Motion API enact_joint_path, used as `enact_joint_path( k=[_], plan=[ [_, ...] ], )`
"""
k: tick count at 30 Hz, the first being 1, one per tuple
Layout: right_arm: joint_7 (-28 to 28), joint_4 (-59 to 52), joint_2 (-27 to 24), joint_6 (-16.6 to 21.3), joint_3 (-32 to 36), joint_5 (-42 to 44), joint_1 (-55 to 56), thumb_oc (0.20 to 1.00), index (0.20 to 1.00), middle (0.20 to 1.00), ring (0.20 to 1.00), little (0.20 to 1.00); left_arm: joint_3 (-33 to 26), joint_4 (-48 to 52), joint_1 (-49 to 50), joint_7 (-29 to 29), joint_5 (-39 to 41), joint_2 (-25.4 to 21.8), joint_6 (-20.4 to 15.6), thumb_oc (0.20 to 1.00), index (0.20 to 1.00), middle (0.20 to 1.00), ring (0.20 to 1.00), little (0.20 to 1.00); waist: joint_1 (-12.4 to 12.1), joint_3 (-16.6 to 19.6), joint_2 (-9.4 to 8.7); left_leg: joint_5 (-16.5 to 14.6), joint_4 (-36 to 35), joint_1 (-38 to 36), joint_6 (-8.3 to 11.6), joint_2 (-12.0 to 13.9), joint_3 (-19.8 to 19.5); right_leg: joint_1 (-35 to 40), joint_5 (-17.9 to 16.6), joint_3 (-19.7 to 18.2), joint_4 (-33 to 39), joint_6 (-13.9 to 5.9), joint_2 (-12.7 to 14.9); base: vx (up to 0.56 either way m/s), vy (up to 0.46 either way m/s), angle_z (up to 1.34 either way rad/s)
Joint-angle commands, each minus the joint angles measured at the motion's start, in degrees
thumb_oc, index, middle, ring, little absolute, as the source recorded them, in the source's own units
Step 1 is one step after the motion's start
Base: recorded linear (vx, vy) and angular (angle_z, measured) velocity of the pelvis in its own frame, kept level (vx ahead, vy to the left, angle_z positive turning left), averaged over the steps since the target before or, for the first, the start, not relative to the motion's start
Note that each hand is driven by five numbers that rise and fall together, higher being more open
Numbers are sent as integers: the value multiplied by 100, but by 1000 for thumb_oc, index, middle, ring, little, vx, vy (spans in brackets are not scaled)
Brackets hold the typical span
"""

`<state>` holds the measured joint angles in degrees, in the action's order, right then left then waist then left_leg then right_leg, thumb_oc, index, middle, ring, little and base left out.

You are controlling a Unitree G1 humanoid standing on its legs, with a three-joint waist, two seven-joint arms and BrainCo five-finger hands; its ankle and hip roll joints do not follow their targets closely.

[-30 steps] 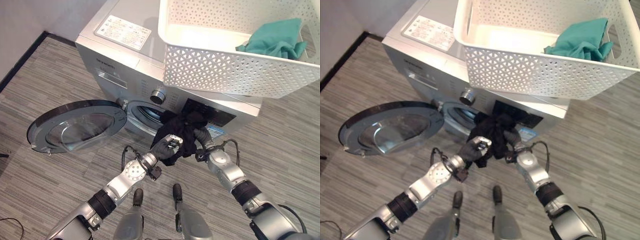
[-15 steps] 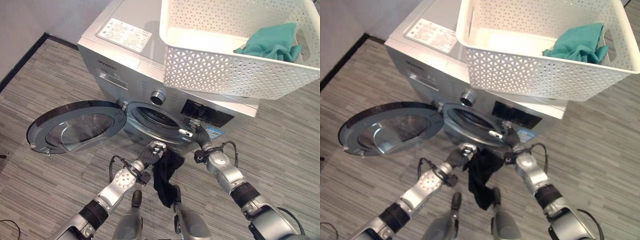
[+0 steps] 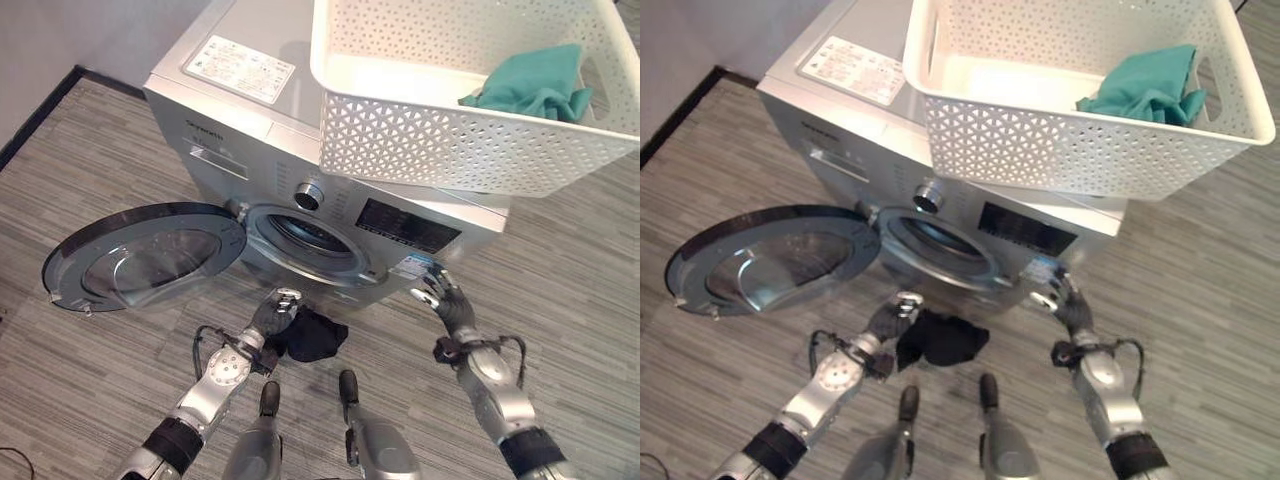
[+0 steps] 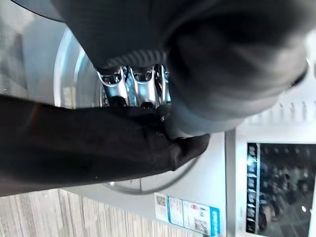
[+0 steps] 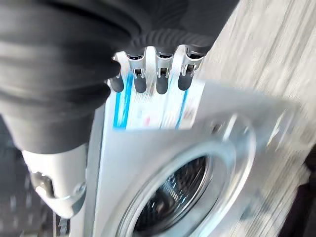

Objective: Grab the laundry basket,head to the washer,open it,put in the laundry and shut it.

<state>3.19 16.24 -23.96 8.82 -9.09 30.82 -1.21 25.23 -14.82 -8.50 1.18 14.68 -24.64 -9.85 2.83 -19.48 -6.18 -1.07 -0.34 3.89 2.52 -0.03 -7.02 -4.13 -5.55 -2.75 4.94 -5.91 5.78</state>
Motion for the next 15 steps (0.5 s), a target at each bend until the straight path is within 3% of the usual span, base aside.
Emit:
enact_joint_path(
  k=[1,6,9,10,12,15],
  plan=[
    [-357,-196,-293,313,202,189,97,1000,1000,1000,1000,1000,-56,223,-33,-92,64,155,-419,200,200,200,200,200,-22,491,5,-818,424,-164,-127,312,279,-907,31,-11,-595,-337,446,0,0,0],
    [-899,487,-160,201,625,581,975,1000,1000,1000,1000,1000,-480,39,-18,-69,205,272,-400,200,200,200,200,200,185,490,-70,-796,377,-174,-105,322,349,-974,3,-56,-595,-364,434,1,20,-4],
    [-886,1082,-63,159,704,589,1081,1000,1000,1000,1000,1000,-571,-29,-73,-31,237,316,-387,200,200,200,200,200,230,476,-94,-795,364,-179,-94,334,377,-994,-2,-75,-600,-371,429,-6,16,-7],
    [-738,2175,81,53,823,455,1092,1000,1000,1000,1000,1000,-659,-205,-228,55,309,421,-378,200,200,200,200,200,289,435,-130,-803,358,-175,-86,326,414,-1025,-18,-112,-607,-389,416,-14,17,-14],
    [-632,2839,200,15,900,520,939,1000,1000,1000,1000,1000,-685,-461,-383,130,466,572,-368,200,200,200,200,200,316,393,-143,-809,369,-170,-84,324,438,-1053,-25,-132,-622,-398,406,-26,11,-8],
    [-511,3391,324,8,943,639,741,1000,1000,1000,1000,1000,-678,-917,-675,270,715,802,-371,200,200,200,200,200,337,320,-163,-819,409,-140,-80,321,462,-1111,-33,-174,-649,-400,389,-33,-2,-5]
  ],
)
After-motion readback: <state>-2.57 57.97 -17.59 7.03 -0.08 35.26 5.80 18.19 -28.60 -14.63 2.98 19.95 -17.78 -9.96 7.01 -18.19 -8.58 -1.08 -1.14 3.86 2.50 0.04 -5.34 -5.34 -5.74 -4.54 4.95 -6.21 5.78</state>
